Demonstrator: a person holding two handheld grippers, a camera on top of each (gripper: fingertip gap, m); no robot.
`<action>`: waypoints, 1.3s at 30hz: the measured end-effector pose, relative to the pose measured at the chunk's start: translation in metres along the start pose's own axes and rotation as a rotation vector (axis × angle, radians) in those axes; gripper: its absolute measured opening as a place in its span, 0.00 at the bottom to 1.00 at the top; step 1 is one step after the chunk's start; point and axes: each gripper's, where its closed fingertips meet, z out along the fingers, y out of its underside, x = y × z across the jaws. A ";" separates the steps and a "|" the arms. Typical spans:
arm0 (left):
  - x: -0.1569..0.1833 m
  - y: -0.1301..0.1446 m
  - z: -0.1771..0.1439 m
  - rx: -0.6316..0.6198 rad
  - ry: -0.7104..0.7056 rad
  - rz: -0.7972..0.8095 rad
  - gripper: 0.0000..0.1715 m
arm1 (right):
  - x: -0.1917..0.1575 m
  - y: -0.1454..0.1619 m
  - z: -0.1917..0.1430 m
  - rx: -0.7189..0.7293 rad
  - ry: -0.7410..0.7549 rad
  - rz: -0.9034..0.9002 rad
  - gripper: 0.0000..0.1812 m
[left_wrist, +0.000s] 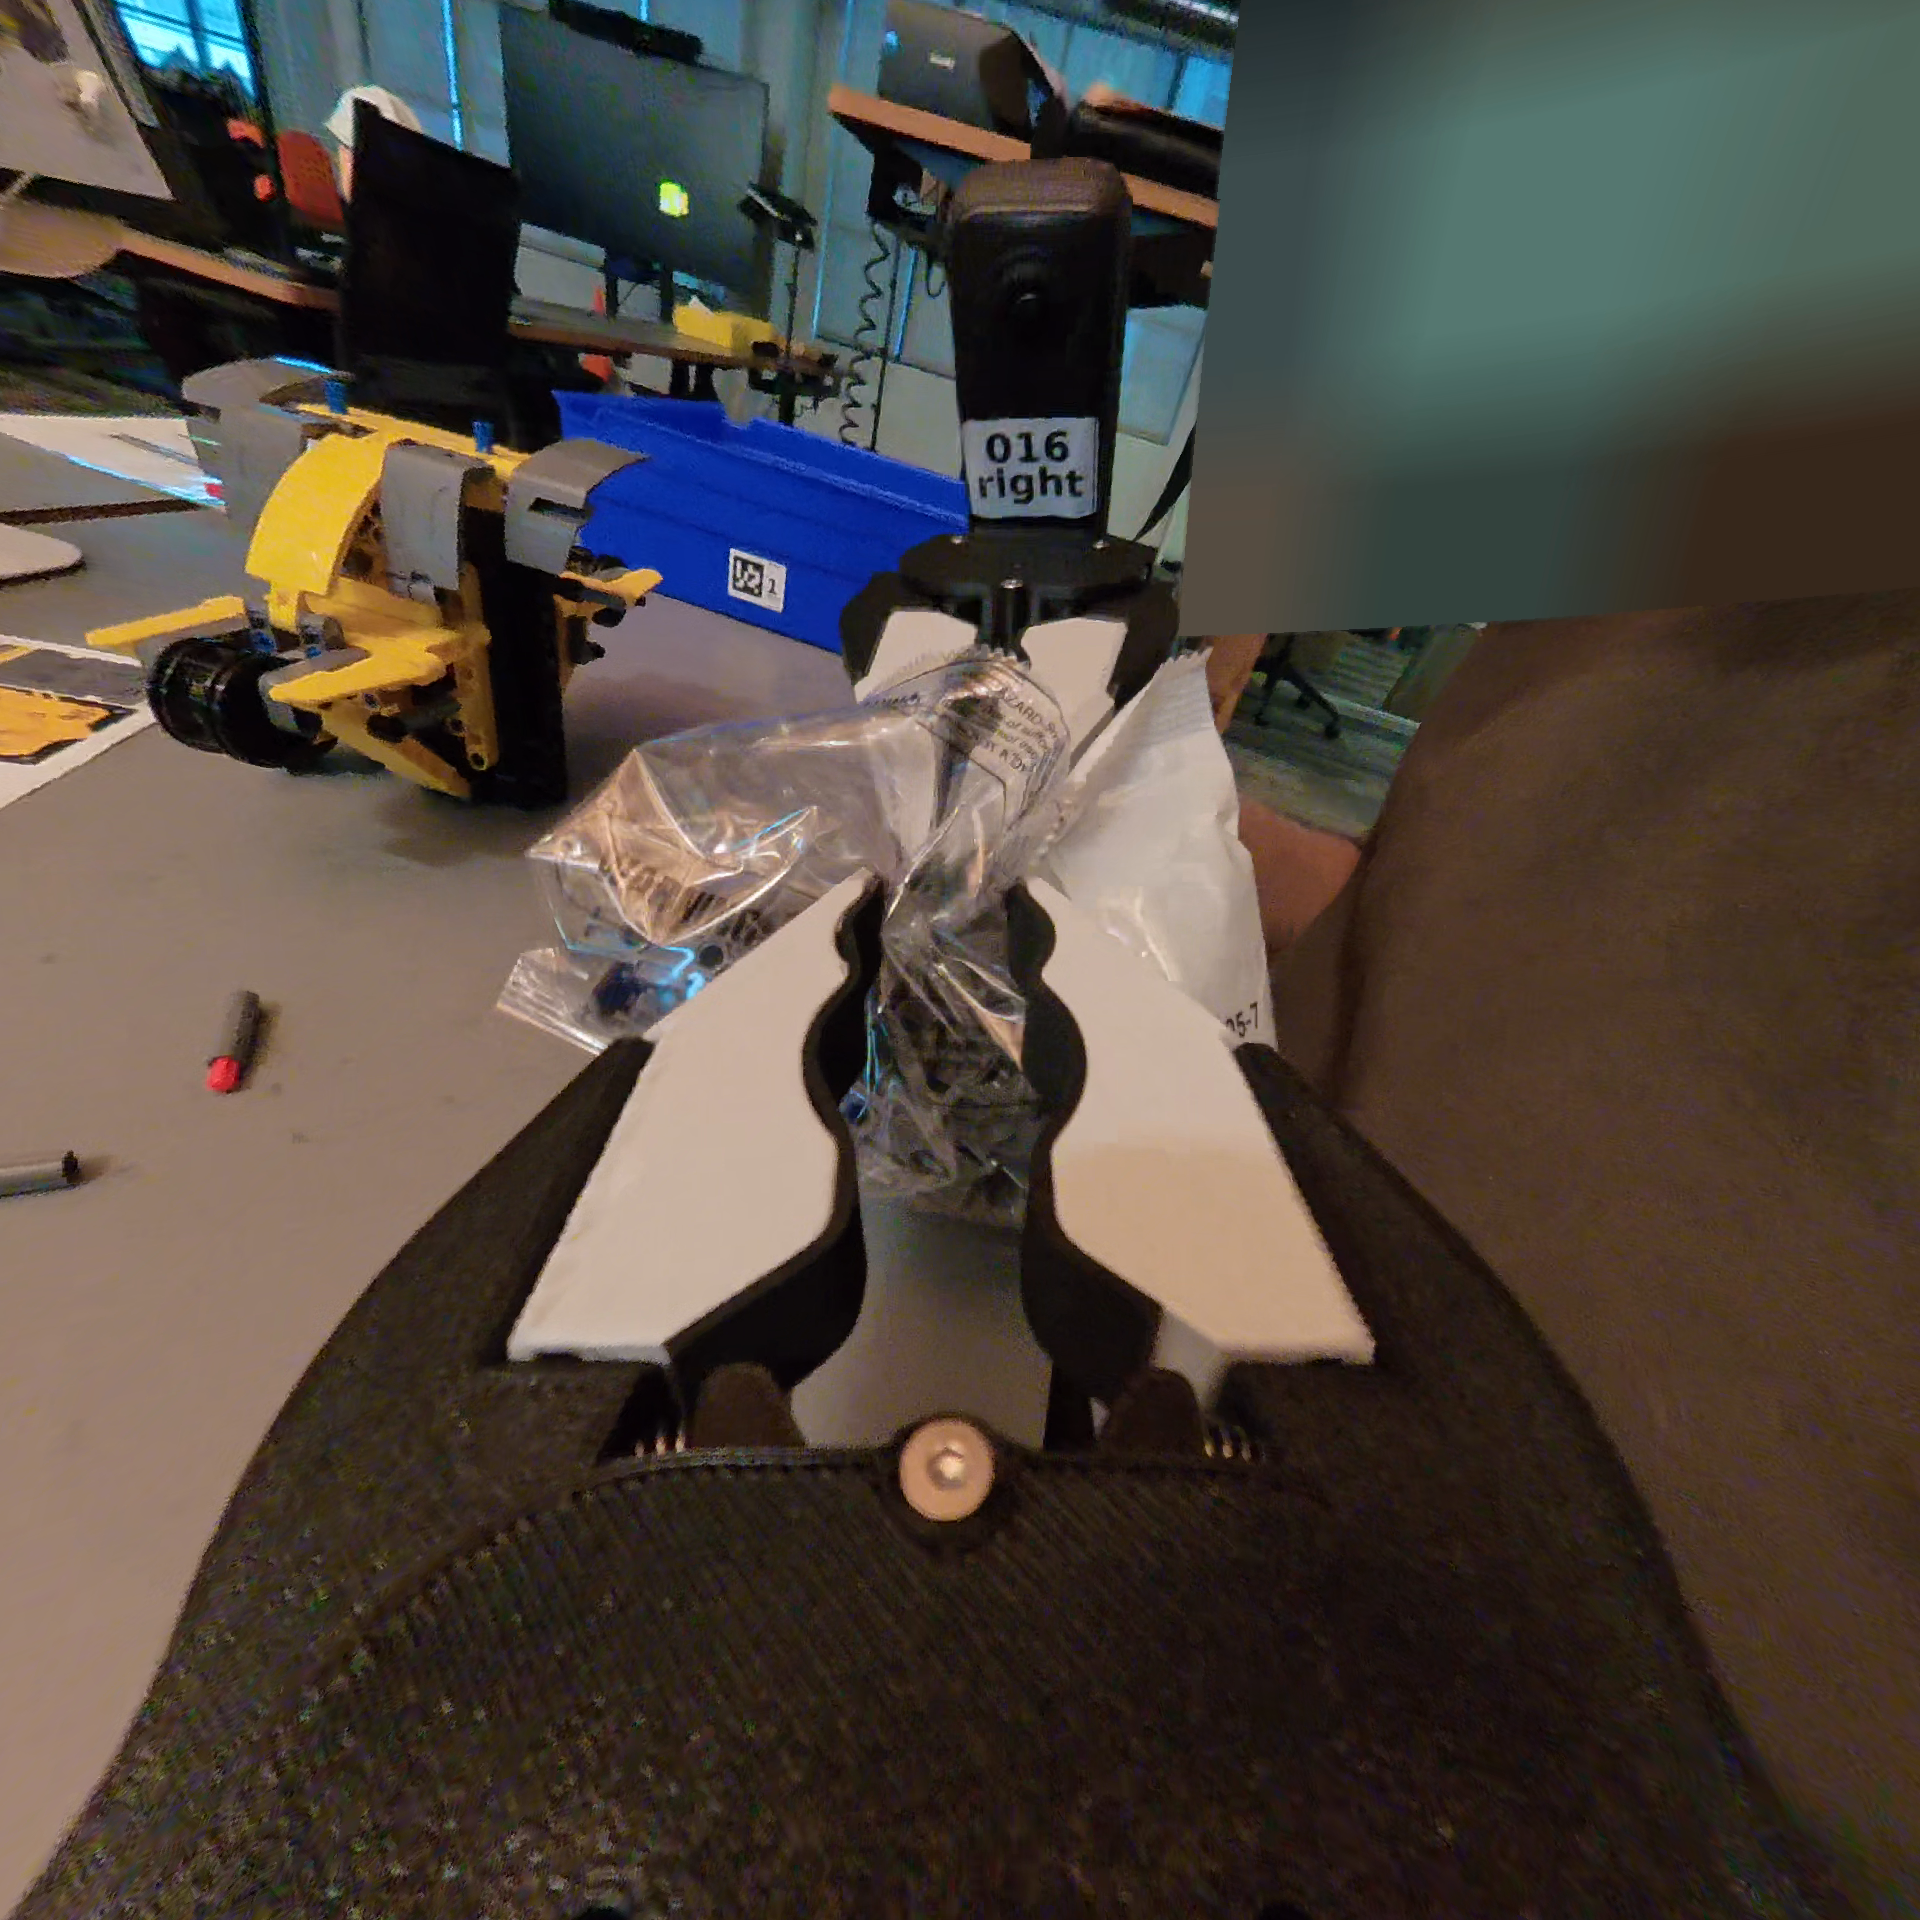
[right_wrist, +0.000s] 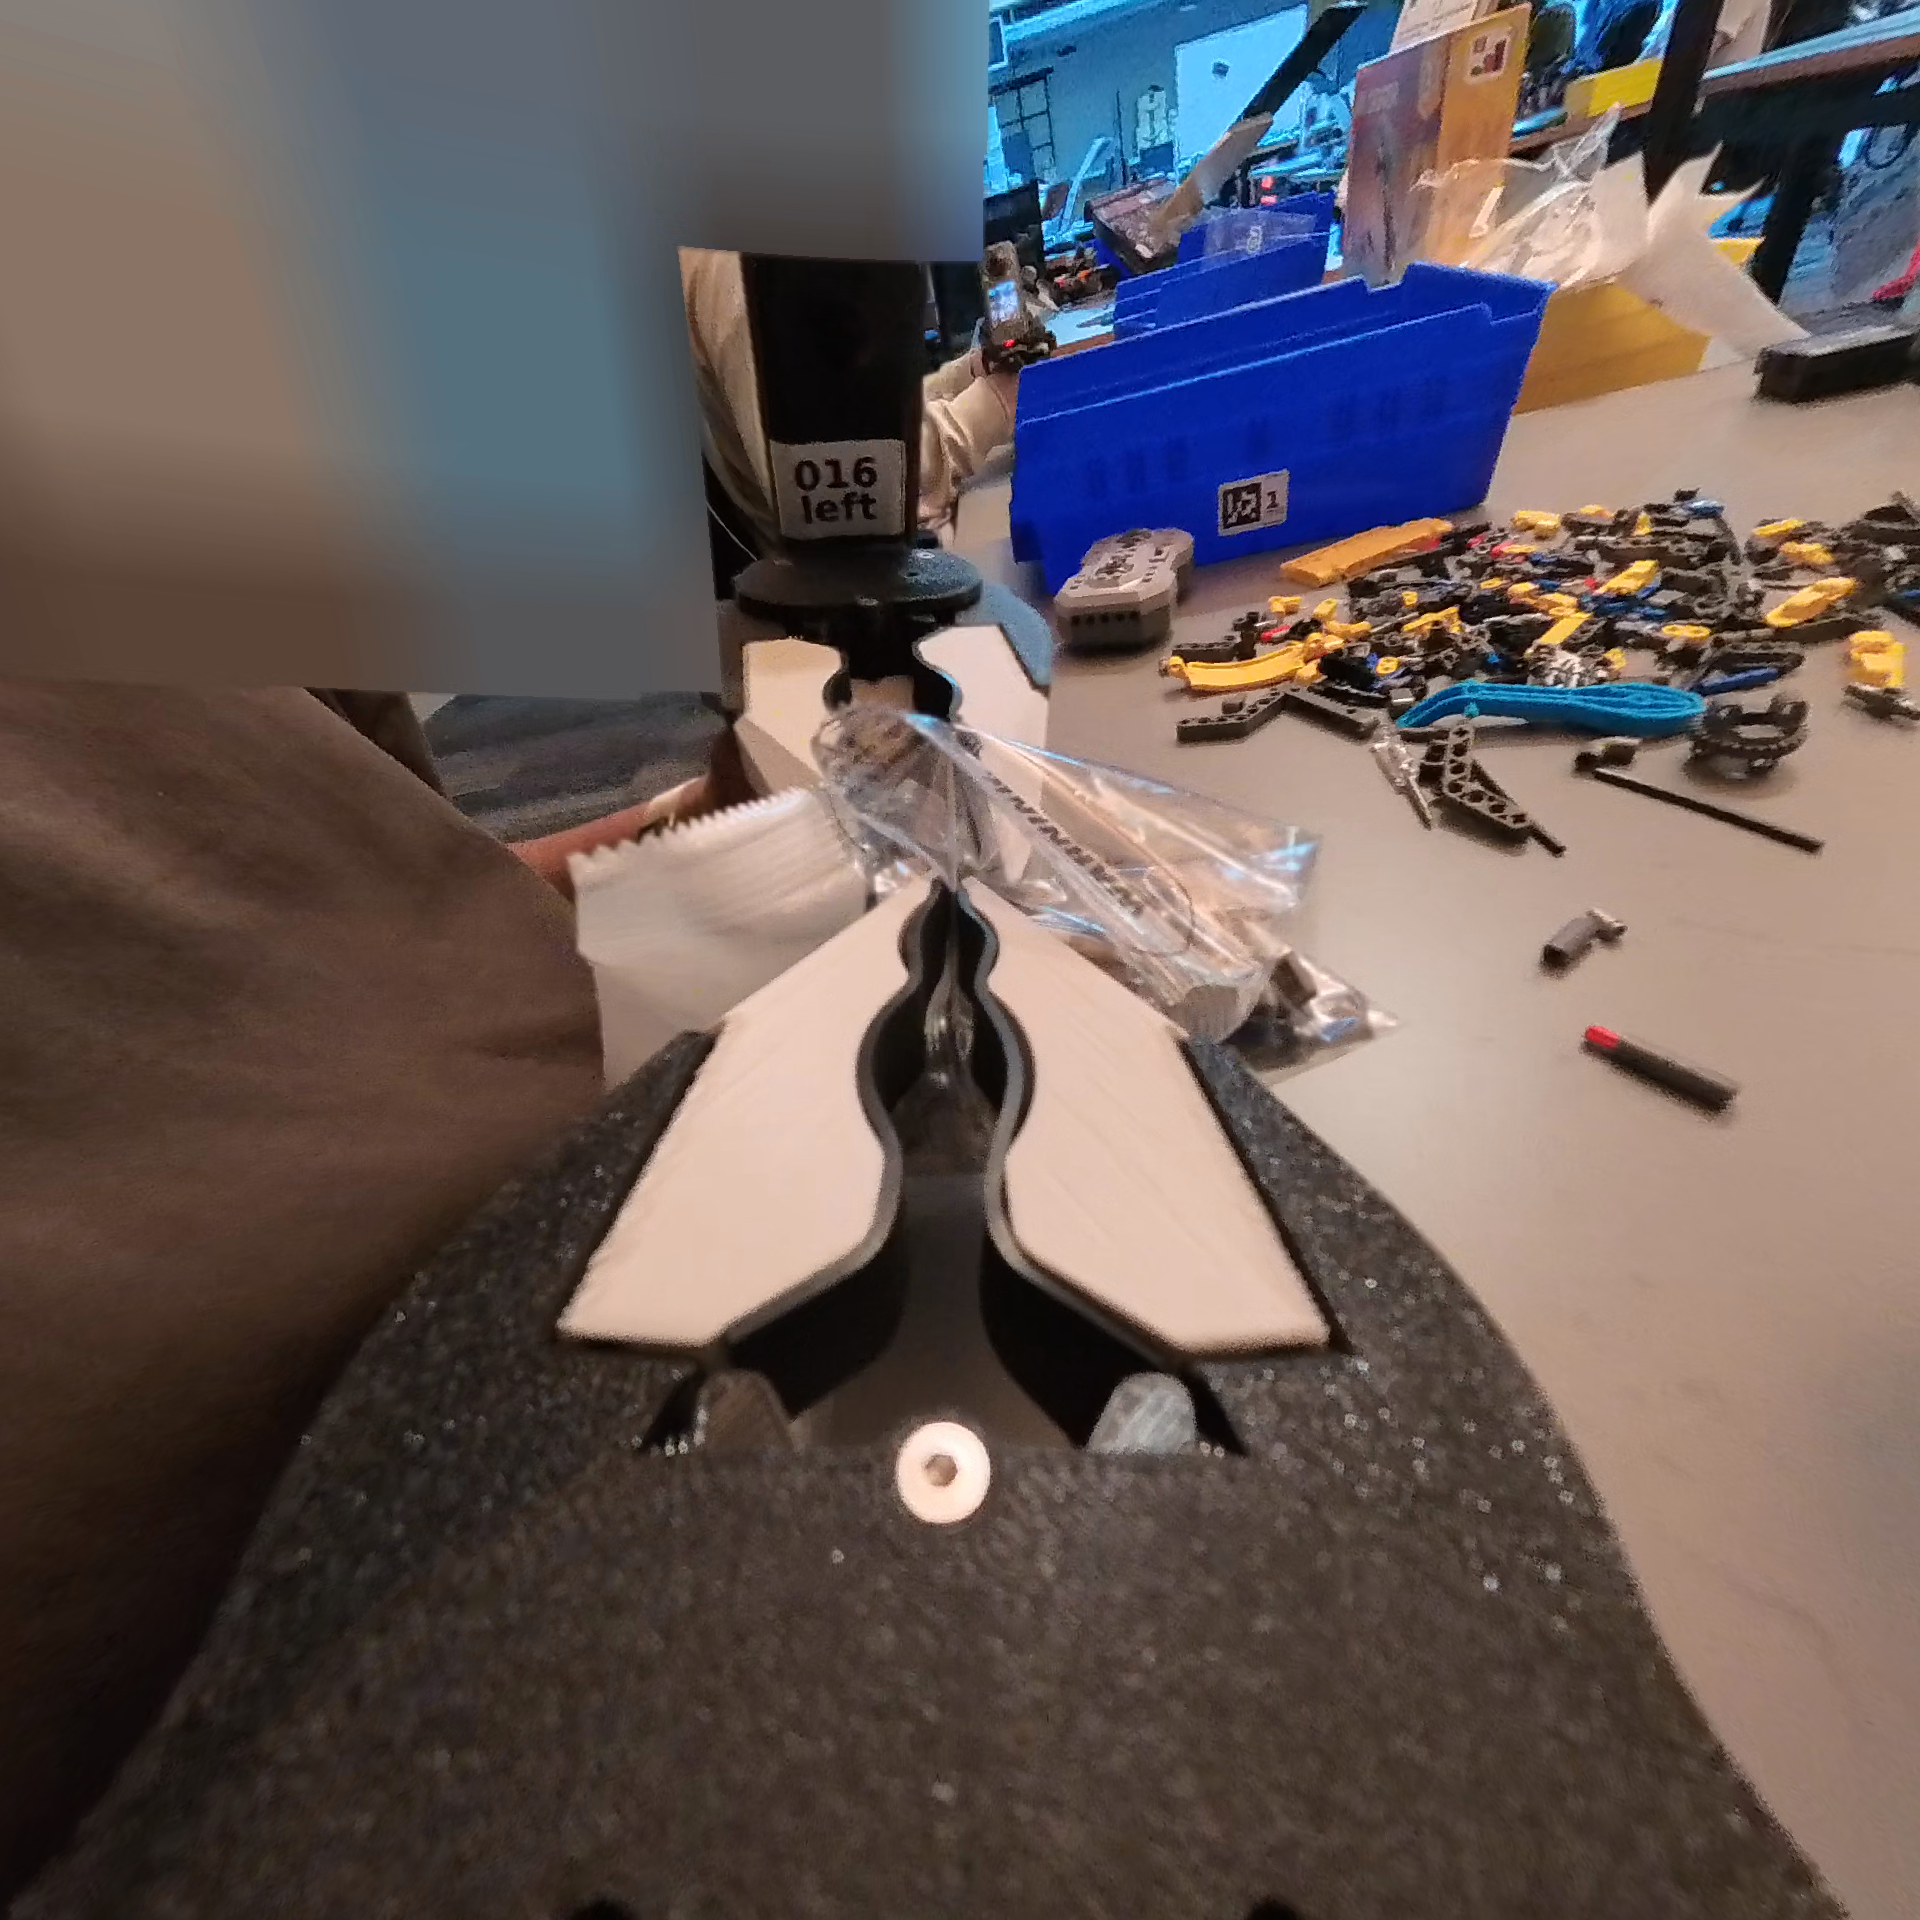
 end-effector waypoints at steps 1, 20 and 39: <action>0.001 0.000 0.000 -0.002 0.008 -0.008 0.11 | -0.002 -0.001 0.000 0.002 -0.004 0.002 0.00; -0.005 -0.046 -0.006 0.201 -0.110 -0.146 0.00 | 0.010 -0.044 -0.026 0.253 0.016 0.290 0.00; -0.006 -0.034 0.019 0.190 0.022 -0.278 0.00 | 0.013 -0.027 -0.055 0.403 -0.092 0.512 0.00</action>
